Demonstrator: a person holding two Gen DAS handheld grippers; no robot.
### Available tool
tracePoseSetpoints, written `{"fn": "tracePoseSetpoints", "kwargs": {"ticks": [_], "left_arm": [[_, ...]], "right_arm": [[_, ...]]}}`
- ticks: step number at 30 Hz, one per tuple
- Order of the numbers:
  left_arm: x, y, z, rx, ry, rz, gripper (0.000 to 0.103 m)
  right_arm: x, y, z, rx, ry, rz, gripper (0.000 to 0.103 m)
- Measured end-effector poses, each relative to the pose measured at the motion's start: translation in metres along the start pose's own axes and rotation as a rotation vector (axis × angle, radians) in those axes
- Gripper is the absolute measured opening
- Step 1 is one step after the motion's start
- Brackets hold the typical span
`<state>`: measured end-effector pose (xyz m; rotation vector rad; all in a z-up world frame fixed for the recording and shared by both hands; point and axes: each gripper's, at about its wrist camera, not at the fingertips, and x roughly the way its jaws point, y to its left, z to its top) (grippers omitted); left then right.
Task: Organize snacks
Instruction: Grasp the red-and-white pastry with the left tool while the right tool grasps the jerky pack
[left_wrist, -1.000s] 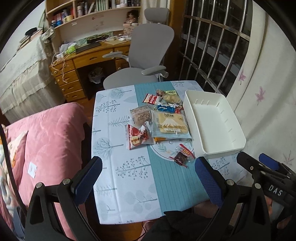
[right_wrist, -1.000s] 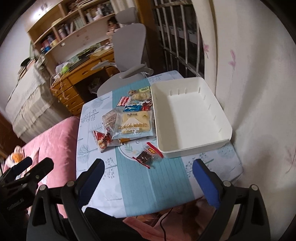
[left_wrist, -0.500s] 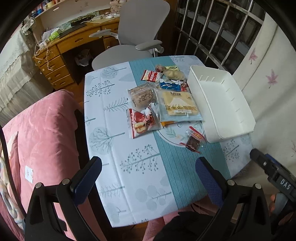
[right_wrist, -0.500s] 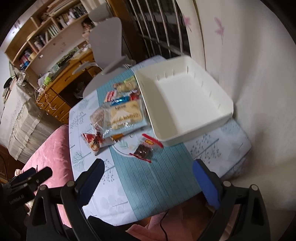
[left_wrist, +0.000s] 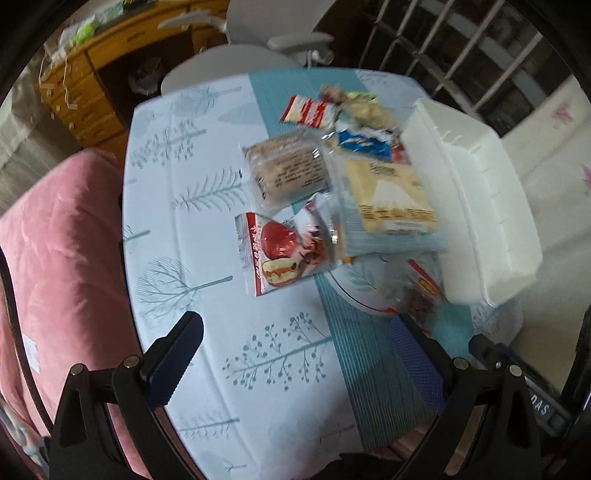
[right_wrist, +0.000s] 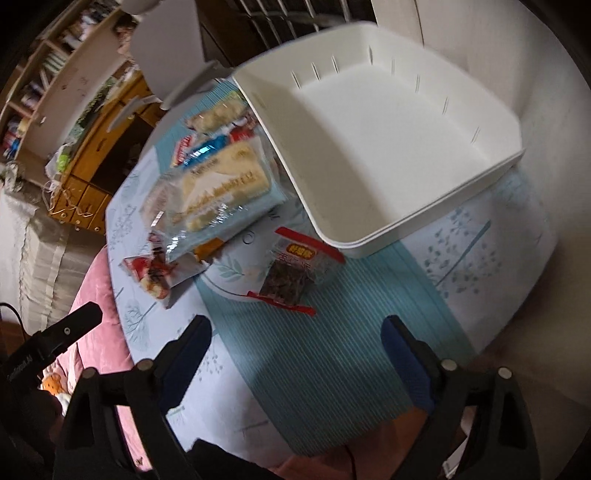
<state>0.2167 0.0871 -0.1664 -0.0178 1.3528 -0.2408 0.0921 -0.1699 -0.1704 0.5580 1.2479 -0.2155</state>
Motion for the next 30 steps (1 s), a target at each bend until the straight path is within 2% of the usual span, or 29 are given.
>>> {"fn": "tracePoseSetpoints", "kwargs": {"ticks": [3, 10, 17, 24, 25, 26, 28, 30], "left_arm": [[0.028, 0.008, 0.006, -0.036, 0.023, -0.034, 0.101], [0.078, 0.028, 0.016, -0.125, 0.027, -0.091, 0.101], [0.111, 0.030, 0.028, -0.111, 0.049, -0.083, 0.101], [0.124, 0.033, 0.037, -0.121, 0.000, -0.109, 0.101], [0.126, 0.034, 0.038, -0.123, 0.002, -0.115, 0.099], [0.129, 0.035, 0.039, -0.123, 0.003, -0.128, 0.094], [0.132, 0.034, 0.042, -0.119, 0.011, -0.146, 0.084], [0.132, 0.034, 0.043, -0.105, 0.005, -0.150, 0.078]], "right_arm": [[0.020, 0.003, 0.003, 0.035, 0.012, 0.013, 0.089], [0.064, 0.016, 0.009, 0.099, 0.032, -0.042, 0.087], [0.095, 0.026, 0.020, 0.149, 0.056, -0.129, 0.086], [0.117, 0.031, 0.024, 0.179, 0.107, -0.217, 0.079], [0.120, 0.030, 0.024, 0.185, 0.117, -0.226, 0.077], [0.120, 0.031, 0.024, 0.184, 0.112, -0.234, 0.073], [0.124, 0.034, 0.027, 0.176, 0.117, -0.248, 0.073], [0.127, 0.037, 0.029, 0.170, 0.127, -0.272, 0.068]]}}
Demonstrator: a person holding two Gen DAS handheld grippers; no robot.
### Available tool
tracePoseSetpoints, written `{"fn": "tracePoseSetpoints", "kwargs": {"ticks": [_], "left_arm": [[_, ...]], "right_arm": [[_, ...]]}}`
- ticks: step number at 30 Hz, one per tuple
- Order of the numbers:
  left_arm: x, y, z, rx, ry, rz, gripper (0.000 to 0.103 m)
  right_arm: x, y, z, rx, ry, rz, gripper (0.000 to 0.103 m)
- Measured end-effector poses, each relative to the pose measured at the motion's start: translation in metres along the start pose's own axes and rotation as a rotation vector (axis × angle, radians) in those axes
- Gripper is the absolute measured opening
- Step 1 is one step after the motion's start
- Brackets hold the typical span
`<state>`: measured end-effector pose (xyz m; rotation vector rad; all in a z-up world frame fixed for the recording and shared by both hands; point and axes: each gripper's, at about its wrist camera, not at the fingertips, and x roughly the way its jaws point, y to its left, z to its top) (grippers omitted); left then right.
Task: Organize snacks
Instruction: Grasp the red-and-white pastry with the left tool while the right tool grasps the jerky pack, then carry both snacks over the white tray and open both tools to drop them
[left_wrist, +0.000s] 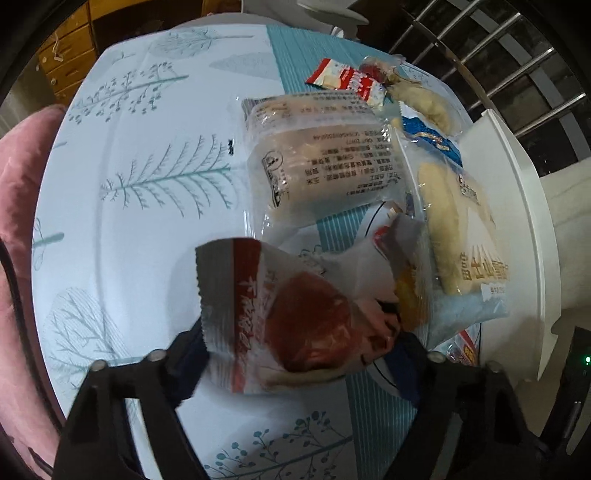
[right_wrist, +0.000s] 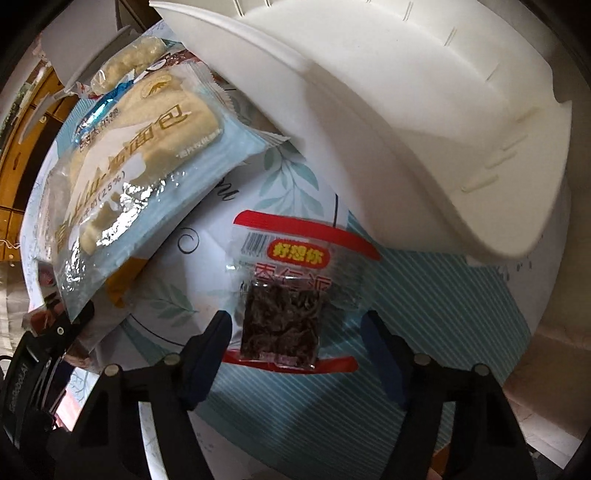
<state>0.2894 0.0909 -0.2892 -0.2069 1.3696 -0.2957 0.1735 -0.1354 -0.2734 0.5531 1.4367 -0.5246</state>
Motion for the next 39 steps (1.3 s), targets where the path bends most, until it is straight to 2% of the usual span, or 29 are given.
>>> {"fn": "tracePoseSetpoints", "kwargs": {"ticks": [1, 4, 7, 12, 16, 19, 25, 30, 33, 36, 39], "left_arm": [[0.000, -0.001, 0.001, 0.003, 0.005, -0.008, 0.076], [0.000, -0.003, 0.003, 0.004, 0.022, -0.014, 0.072], [-0.009, 0.000, 0.000, 0.002, 0.008, 0.017, 0.064], [-0.043, 0.011, -0.014, -0.024, -0.023, 0.051, 0.064], [-0.076, 0.013, -0.031, -0.035, -0.063, 0.060, 0.064], [-0.101, 0.009, -0.046, -0.047, -0.095, 0.059, 0.064], [-0.148, -0.002, -0.082, -0.052, -0.133, 0.052, 0.064], [-0.185, -0.010, -0.103, -0.075, -0.186, 0.053, 0.064], [-0.202, -0.017, -0.113, -0.088, -0.194, 0.029, 0.064], [-0.211, -0.027, -0.120, -0.082, -0.169, 0.006, 0.064], [-0.216, -0.039, -0.128, -0.078, -0.150, -0.038, 0.064]], "right_arm": [[0.001, 0.003, 0.001, -0.007, 0.004, -0.024, 0.064], [0.002, 0.010, 0.002, -0.022, 0.008, -0.042, 0.057], [0.002, 0.016, 0.001, -0.031, 0.009, -0.037, 0.057], [0.000, 0.026, -0.012, -0.067, 0.035, -0.028, 0.056], [0.000, 0.031, -0.025, -0.093, 0.090, 0.022, 0.056], [-0.011, 0.039, -0.037, -0.152, 0.085, 0.067, 0.056], [-0.056, 0.051, -0.062, -0.268, 0.003, 0.166, 0.056], [-0.088, 0.048, -0.069, -0.316, -0.070, 0.242, 0.056], [-0.113, 0.023, -0.068, -0.313, -0.113, 0.274, 0.056], [-0.144, -0.023, -0.077, -0.305, -0.169, 0.306, 0.056], [-0.158, -0.044, -0.071, -0.291, -0.214, 0.328, 0.056]]}}
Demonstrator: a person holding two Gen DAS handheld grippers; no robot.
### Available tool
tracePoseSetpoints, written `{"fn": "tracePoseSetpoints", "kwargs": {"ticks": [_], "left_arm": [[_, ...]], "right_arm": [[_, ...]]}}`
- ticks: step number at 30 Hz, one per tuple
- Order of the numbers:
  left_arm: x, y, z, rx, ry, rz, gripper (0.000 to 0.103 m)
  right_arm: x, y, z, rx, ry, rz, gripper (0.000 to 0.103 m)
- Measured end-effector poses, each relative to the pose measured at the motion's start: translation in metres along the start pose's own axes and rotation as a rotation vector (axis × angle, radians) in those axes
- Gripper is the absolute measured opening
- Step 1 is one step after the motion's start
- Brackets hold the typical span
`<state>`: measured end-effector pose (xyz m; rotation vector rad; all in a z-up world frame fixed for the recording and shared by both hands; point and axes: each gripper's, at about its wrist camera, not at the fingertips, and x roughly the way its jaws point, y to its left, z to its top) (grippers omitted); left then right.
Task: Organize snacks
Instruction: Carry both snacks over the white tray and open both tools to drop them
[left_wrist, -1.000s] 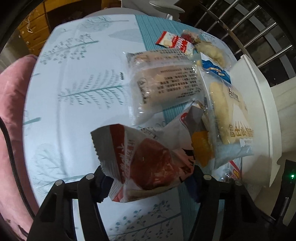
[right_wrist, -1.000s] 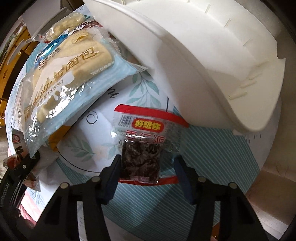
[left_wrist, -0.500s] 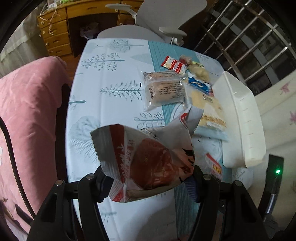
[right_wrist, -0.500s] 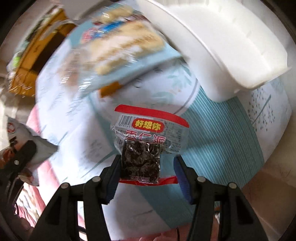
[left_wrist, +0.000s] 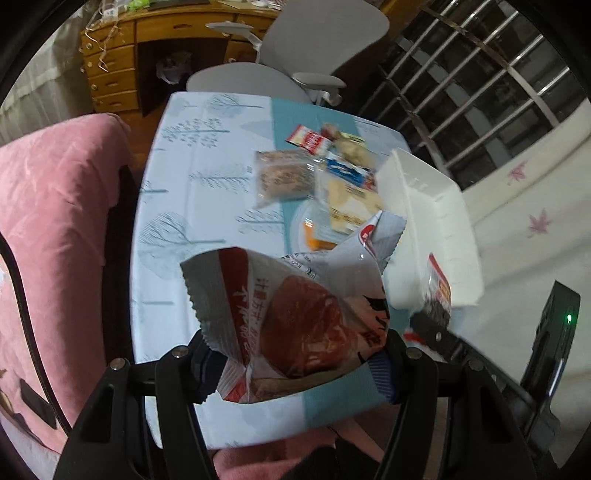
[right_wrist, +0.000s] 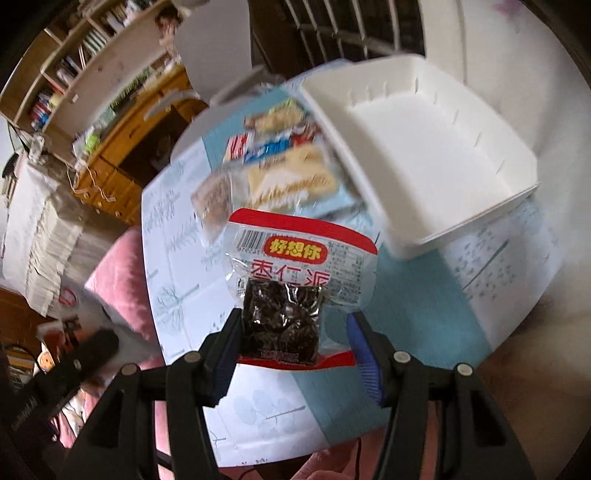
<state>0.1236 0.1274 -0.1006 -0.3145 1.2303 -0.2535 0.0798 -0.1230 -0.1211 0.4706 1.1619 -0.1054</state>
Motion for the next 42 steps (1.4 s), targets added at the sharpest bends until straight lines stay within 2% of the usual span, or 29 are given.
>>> {"fn": "tracePoseSetpoints", "kwargs": {"ticks": [5, 11, 19, 26, 33, 36, 42], "left_arm": [[0.000, -0.030, -0.007, 0.029, 0.018, -0.032, 0.064], [0.008, -0.088, 0.000, 0.095, 0.010, -0.034, 0.064], [0.035, -0.166, 0.013, 0.145, 0.012, -0.057, 0.065], [0.071, -0.223, 0.023, 0.115, 0.003, -0.078, 0.065], [0.121, -0.268, 0.030, 0.073, 0.028, -0.113, 0.067], [0.134, -0.274, 0.033, 0.036, 0.033, -0.117, 0.077], [0.146, -0.265, 0.034, -0.055, 0.046, -0.091, 0.078]], "right_arm": [[-0.022, -0.026, 0.013, 0.018, -0.083, 0.016, 0.056], [-0.044, -0.063, 0.047, 0.040, -0.140, 0.013, 0.056], [-0.053, -0.119, 0.106, 0.040, -0.138, 0.016, 0.056], [-0.044, -0.161, 0.152, -0.047, -0.063, 0.040, 0.056], [-0.032, -0.186, 0.181, -0.186, 0.023, 0.043, 0.056], [-0.027, -0.192, 0.191, -0.223, 0.057, 0.052, 0.057], [-0.022, -0.207, 0.205, -0.257, 0.109, 0.045, 0.064]]}}
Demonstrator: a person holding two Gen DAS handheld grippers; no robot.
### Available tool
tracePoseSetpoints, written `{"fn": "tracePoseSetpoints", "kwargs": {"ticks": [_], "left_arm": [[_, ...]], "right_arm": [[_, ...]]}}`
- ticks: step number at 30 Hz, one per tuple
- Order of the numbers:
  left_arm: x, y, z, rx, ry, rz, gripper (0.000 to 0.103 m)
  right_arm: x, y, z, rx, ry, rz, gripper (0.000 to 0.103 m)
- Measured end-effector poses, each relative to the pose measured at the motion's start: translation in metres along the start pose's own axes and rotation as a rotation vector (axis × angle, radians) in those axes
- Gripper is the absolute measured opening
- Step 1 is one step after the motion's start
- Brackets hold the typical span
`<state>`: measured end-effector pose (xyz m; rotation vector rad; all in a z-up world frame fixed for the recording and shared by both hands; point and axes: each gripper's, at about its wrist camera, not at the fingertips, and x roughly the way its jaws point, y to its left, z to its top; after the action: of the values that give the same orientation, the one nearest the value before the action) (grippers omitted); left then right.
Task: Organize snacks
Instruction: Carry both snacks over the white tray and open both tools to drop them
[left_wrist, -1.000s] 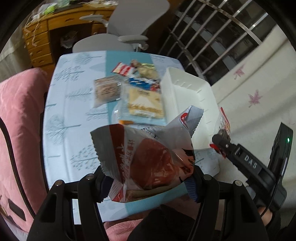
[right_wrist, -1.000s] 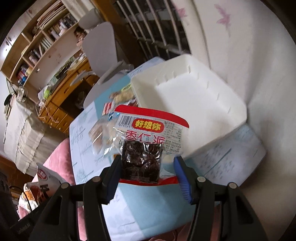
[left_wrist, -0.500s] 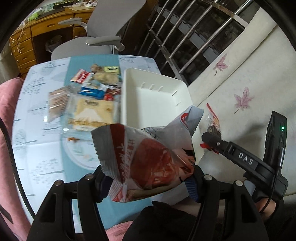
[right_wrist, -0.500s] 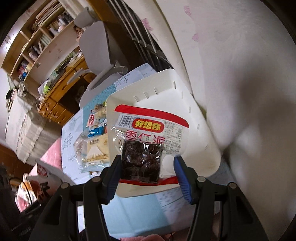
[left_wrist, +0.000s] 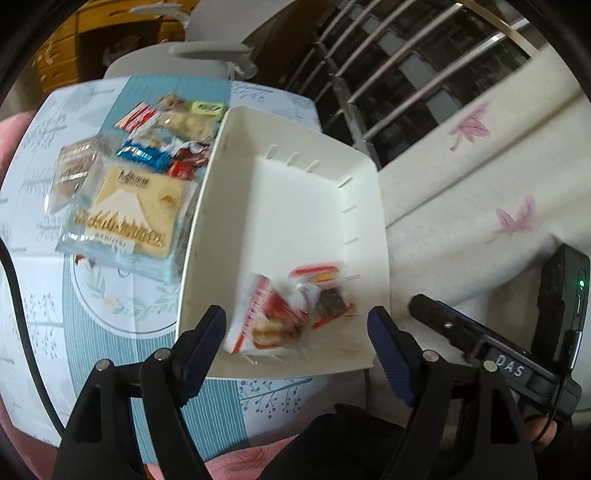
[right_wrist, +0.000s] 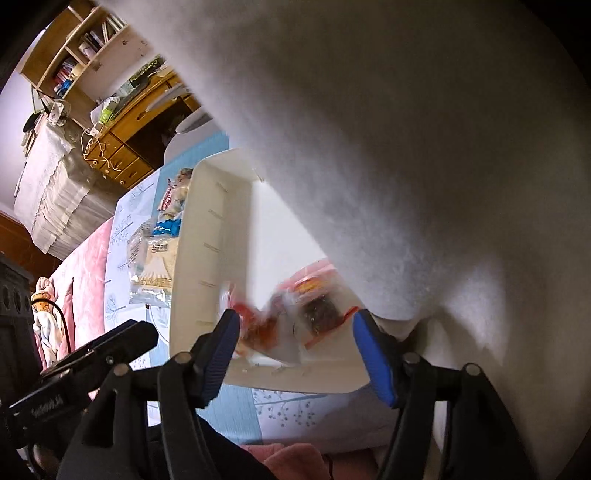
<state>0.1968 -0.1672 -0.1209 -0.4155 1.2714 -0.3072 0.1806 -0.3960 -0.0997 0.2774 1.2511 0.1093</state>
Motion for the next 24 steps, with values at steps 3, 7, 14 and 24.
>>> {"fn": "tracePoseSetpoints", "kwargs": {"ticks": [3, 7, 14, 24], "left_arm": [[0.000, 0.011, -0.001, -0.033, -0.001, 0.017, 0.078], [-0.005, 0.023, -0.006, -0.043, -0.012, 0.028, 0.078], [-0.024, 0.060, -0.019, -0.047, 0.007, 0.052, 0.078], [-0.076, 0.128, -0.022, 0.016, 0.034, 0.092, 0.078]], "right_arm": [[0.000, -0.005, 0.001, 0.013, 0.003, -0.003, 0.064], [0.002, -0.002, -0.002, 0.020, 0.019, 0.002, 0.064], [0.008, 0.024, -0.016, -0.015, 0.050, -0.002, 0.065], [0.000, 0.089, -0.048, -0.102, 0.038, -0.020, 0.069]]}}
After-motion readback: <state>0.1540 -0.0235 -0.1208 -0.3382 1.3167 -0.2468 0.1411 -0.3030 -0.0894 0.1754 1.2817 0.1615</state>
